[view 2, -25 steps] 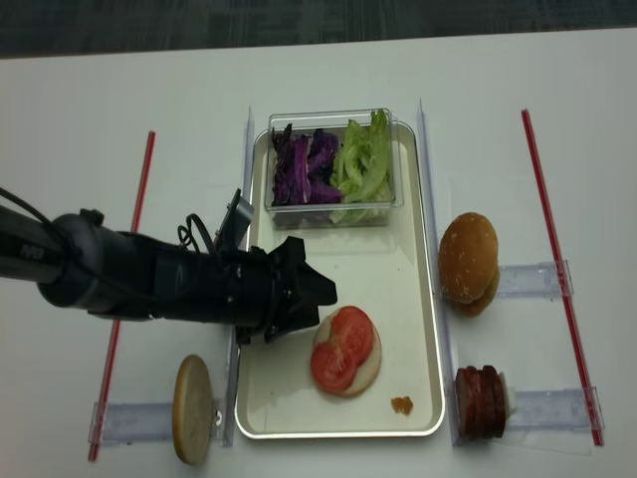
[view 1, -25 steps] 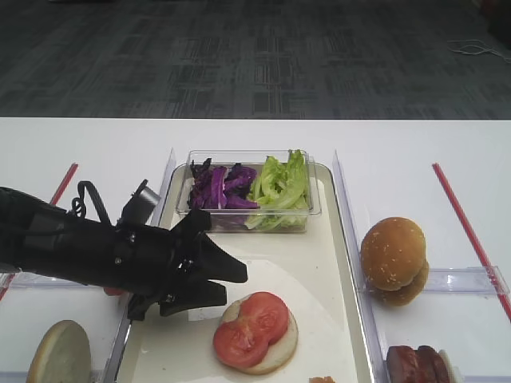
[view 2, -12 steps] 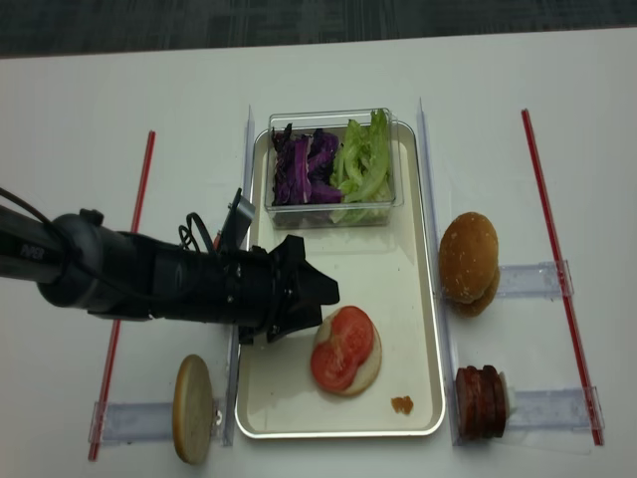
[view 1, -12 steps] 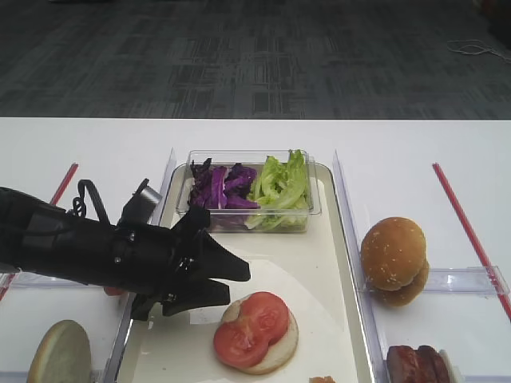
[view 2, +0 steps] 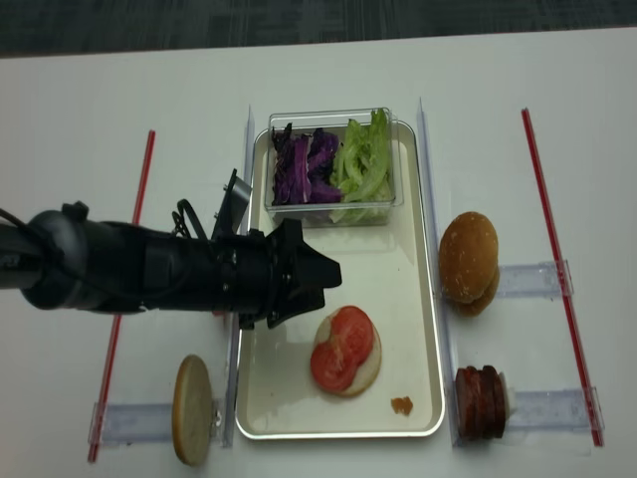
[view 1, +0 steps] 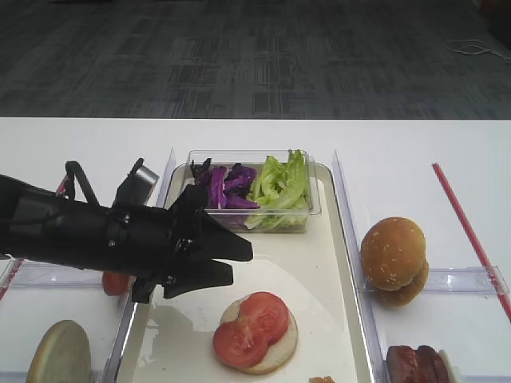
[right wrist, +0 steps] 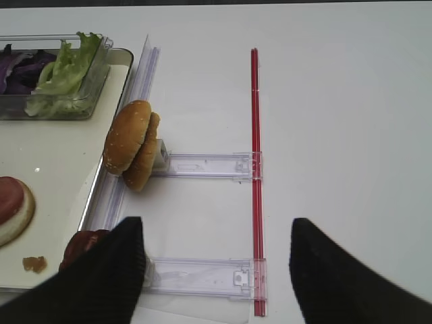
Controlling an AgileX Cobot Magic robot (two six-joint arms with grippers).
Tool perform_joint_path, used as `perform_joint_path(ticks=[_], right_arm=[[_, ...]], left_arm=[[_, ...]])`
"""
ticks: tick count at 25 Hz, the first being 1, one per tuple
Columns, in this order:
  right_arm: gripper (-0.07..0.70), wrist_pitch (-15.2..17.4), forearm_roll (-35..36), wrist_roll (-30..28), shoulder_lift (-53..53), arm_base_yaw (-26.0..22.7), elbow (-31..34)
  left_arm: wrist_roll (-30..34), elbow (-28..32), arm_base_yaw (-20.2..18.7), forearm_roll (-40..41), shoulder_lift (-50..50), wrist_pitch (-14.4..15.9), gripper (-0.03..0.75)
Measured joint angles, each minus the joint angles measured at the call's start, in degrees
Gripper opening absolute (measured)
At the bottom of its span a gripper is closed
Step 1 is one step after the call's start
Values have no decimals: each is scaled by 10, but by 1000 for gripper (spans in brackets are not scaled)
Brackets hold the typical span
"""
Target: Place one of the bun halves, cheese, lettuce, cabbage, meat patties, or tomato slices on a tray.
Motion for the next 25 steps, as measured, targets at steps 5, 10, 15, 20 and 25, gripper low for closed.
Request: perform_joint_path(ticks=[5,10,15,20,25], right_arm=[[468,0,0,0,0,0,0],[468,0,0,0,0,0,0],[468,0,0,0,0,0,0],[468,0,0,0,0,0,0],[468,0,0,0,0,0,0]], left_arm=[[-40,-2,0,58,-14,-9,368],[-106,-29,0,157,-17,-13,368],[-178,-68,0,245,-29,-10,368],[-264,-116,0,361,-47,-3,368],[-333,-162,0,451,-51,29,367]])
